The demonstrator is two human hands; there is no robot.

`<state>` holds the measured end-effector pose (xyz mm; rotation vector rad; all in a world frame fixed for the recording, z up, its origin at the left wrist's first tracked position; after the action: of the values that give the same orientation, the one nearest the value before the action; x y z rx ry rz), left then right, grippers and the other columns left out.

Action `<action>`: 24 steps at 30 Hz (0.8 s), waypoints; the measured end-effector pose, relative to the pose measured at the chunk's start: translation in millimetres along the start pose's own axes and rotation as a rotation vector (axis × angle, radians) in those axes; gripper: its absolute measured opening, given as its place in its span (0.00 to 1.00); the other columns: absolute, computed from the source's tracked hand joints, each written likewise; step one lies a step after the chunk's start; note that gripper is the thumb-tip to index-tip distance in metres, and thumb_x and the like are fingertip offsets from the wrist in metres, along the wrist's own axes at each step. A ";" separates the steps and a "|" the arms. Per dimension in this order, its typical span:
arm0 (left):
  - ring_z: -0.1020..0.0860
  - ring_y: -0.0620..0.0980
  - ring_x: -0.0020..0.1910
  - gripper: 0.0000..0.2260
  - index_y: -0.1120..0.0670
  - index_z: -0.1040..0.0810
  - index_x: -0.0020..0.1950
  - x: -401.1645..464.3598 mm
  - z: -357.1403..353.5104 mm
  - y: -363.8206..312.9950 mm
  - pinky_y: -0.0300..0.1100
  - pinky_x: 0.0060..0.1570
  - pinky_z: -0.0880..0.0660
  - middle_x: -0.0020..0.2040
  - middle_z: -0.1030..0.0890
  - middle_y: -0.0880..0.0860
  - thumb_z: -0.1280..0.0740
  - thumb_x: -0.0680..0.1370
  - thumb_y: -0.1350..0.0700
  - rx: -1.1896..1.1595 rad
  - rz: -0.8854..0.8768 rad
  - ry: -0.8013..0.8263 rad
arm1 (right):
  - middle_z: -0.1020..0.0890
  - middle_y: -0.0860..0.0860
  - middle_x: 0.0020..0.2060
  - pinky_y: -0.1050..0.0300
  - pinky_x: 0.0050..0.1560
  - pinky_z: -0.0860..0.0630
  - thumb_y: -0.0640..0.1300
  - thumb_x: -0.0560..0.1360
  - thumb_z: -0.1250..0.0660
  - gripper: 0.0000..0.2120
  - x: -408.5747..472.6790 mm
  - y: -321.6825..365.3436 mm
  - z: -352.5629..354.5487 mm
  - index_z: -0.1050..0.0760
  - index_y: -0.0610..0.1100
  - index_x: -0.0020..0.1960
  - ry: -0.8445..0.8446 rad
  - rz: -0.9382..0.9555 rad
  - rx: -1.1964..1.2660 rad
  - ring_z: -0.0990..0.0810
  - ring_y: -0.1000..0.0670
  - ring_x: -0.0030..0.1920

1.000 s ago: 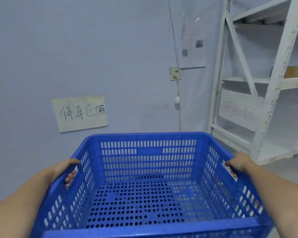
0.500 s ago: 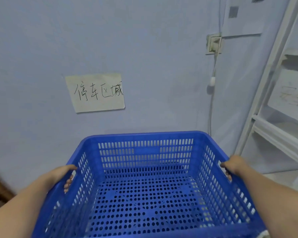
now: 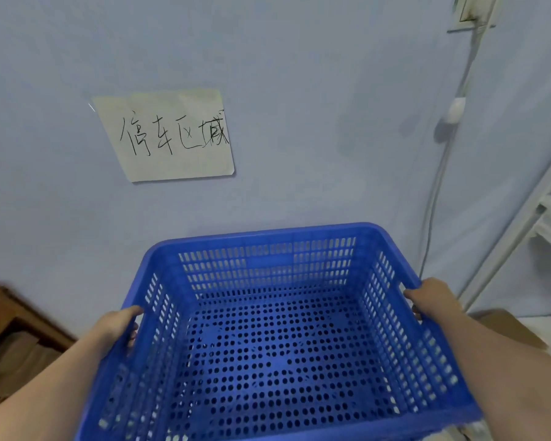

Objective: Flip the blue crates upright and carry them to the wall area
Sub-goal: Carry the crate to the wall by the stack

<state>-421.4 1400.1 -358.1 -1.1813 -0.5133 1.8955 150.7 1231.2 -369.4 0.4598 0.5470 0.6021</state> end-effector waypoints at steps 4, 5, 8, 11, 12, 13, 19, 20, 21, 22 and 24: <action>0.35 0.53 0.20 0.16 0.60 0.34 0.32 32.4 -0.3 -15.0 0.41 0.25 0.35 0.23 0.34 0.57 0.38 0.79 0.55 0.034 -0.035 -0.028 | 0.17 0.41 0.27 0.51 0.41 0.19 0.45 0.71 0.35 0.11 9.1 9.6 -10.8 0.24 0.36 0.37 -0.018 -0.028 -0.002 0.18 0.42 0.31; 0.35 0.53 0.21 0.16 0.60 0.33 0.32 40.3 0.0 -17.4 0.41 0.26 0.36 0.22 0.34 0.57 0.37 0.78 0.55 0.034 -0.037 -0.025 | 0.17 0.41 0.28 0.51 0.41 0.19 0.45 0.71 0.36 0.12 9.6 12.0 -14.3 0.24 0.36 0.37 -0.020 -0.033 -0.001 0.18 0.42 0.31; 0.35 0.52 0.19 0.16 0.60 0.33 0.32 65.4 1.8 -22.0 0.41 0.26 0.35 0.23 0.33 0.57 0.37 0.77 0.54 0.035 -0.033 -0.021 | 0.17 0.41 0.29 0.52 0.40 0.21 0.45 0.72 0.36 0.12 12.1 18.6 -25.7 0.24 0.37 0.36 -0.031 -0.050 0.012 0.18 0.42 0.32; 0.35 0.52 0.19 0.16 0.60 0.33 0.33 87.2 0.9 -22.9 0.41 0.27 0.35 0.26 0.33 0.58 0.36 0.77 0.53 0.026 -0.029 -0.014 | 0.17 0.43 0.28 0.57 0.34 0.25 0.46 0.72 0.37 0.14 15.9 19.7 -38.5 0.23 0.38 0.33 -0.035 -0.082 -0.015 0.19 0.44 0.31; 0.35 0.52 0.21 0.15 0.60 0.32 0.33 92.8 -1.6 -21.3 0.42 0.28 0.35 0.26 0.33 0.58 0.36 0.76 0.53 0.028 -0.024 -0.009 | 0.17 0.43 0.27 0.57 0.33 0.26 0.47 0.72 0.37 0.14 18.7 19.9 -42.0 0.23 0.38 0.33 -0.042 -0.090 -0.028 0.19 0.44 0.31; 0.35 0.52 0.23 0.15 0.60 0.32 0.33 99.3 -4.7 -18.2 0.42 0.29 0.36 0.26 0.32 0.59 0.36 0.76 0.53 0.027 -0.016 -0.005 | 0.17 0.43 0.27 0.58 0.33 0.27 0.48 0.72 0.37 0.15 22.0 20.7 -44.7 0.23 0.38 0.34 -0.052 -0.098 -0.042 0.19 0.44 0.31; 0.35 0.52 0.21 0.17 0.60 0.32 0.31 126.7 -17.5 -14.4 0.43 0.27 0.34 0.24 0.32 0.58 0.36 0.77 0.54 0.066 -0.035 0.006 | 0.18 0.42 0.29 0.58 0.31 0.29 0.47 0.72 0.35 0.13 37.6 28.7 -54.5 0.23 0.38 0.35 -0.065 -0.136 -0.088 0.19 0.43 0.32; 0.35 0.51 0.20 0.17 0.60 0.33 0.30 129.3 -17.9 -15.7 0.43 0.27 0.33 0.24 0.32 0.58 0.36 0.77 0.54 0.078 -0.041 0.009 | 0.18 0.42 0.29 0.58 0.31 0.29 0.47 0.72 0.35 0.14 39.9 29.0 -54.5 0.22 0.38 0.35 -0.069 -0.141 -0.093 0.19 0.43 0.32; 0.35 0.52 0.20 0.18 0.59 0.33 0.29 132.2 -18.3 -16.2 0.43 0.26 0.33 0.23 0.32 0.58 0.36 0.77 0.54 0.090 -0.044 0.013 | 0.18 0.42 0.27 0.58 0.31 0.29 0.47 0.73 0.35 0.14 41.3 29.5 -54.6 0.22 0.38 0.34 -0.066 -0.147 -0.101 0.19 0.43 0.31; 0.35 0.51 0.20 0.18 0.59 0.33 0.29 134.1 -18.6 -16.7 0.44 0.26 0.32 0.22 0.32 0.57 0.36 0.77 0.54 0.097 -0.042 0.016 | 0.18 0.42 0.26 0.57 0.31 0.28 0.47 0.73 0.35 0.15 42.5 29.5 -55.1 0.22 0.38 0.33 -0.059 -0.152 -0.110 0.19 0.43 0.30; 0.35 0.51 0.19 0.18 0.60 0.33 0.30 138.4 -19.3 -16.9 0.44 0.26 0.32 0.22 0.32 0.57 0.36 0.77 0.54 0.100 -0.044 0.011 | 0.18 0.44 0.23 0.56 0.32 0.27 0.48 0.73 0.36 0.17 45.2 29.9 -55.6 0.22 0.38 0.32 -0.057 -0.151 -0.123 0.19 0.43 0.30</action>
<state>-427.5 1520.9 -430.2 -1.1054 -0.4301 1.8544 136.7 1295.3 -410.9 0.3154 0.4824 0.4735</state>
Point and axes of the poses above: each hand's wrist, its own x-axis towards the middle knuckle, its own z-axis out of the back of the hand, y = z × x, the point moved 4 cm from there along x, towards the middle knuckle
